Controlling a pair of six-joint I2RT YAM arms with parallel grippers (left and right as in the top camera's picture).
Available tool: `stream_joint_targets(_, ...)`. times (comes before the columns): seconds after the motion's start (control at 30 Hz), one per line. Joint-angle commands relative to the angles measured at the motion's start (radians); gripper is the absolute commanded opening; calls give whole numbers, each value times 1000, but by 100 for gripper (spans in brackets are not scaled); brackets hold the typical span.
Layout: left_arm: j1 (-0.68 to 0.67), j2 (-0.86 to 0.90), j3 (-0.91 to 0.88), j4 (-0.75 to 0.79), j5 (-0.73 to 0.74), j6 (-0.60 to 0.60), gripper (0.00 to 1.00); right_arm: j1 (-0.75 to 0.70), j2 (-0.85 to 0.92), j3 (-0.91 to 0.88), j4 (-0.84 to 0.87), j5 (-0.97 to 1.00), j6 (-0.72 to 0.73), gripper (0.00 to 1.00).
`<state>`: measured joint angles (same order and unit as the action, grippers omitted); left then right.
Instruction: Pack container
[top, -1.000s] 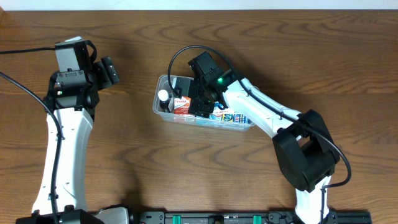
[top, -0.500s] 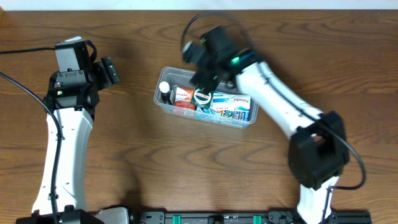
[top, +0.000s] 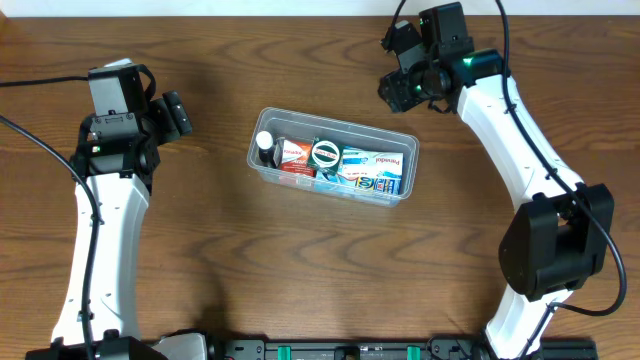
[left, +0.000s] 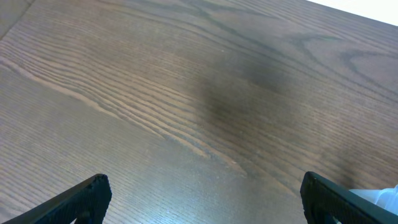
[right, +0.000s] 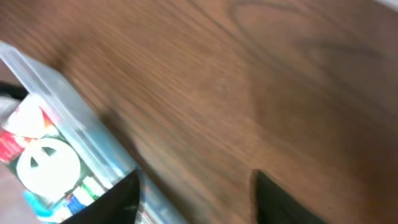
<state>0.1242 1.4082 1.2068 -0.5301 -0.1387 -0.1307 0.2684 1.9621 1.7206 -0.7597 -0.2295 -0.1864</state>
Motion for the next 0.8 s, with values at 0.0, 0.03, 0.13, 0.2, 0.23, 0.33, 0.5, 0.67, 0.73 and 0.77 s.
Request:
stream_joint_targets(0.0, 4, 11, 15, -1, -11, 5, 98, 38, -20, 16, -12, -52, 16, 25)
stream_joint_targets(0.03, 4, 11, 15, -1, -12, 5, 98, 53, -20, 16, -19, -52, 13, 19)
stream_joint_targets(0.13, 4, 11, 15, -1, -11, 5, 98, 106, -19, 16, -41, -51, -5, 4)
stream_joint_targets(0.2, 4, 11, 15, -1, -11, 5, 98, 141, -18, 6, -45, -50, -28, 1)
stream_joint_targets(0.23, 4, 11, 15, -1, -12, 5, 98, 159, -18, -4, -45, -47, -38, 1)
stream_joint_targets(0.33, 4, 11, 15, -1, -12, 5, 98, 203, -13, -37, -44, -40, -55, 1)
stream_joint_targets(0.5, 4, 11, 15, -1, -11, 5, 98, 259, 2, -83, -17, -40, -55, 1)
stream_joint_targets(0.67, 4, 11, 15, -1, -12, 5, 98, 298, 24, -122, 28, -41, -70, 1)
stream_joint_targets(0.73, 4, 11, 15, -1, -11, 6, 98, 312, 33, -138, 47, -41, -77, 1)
stream_joint_targets(0.77, 4, 11, 15, -1, -12, 5, 98, 319, 39, -148, 61, -41, -81, 1)
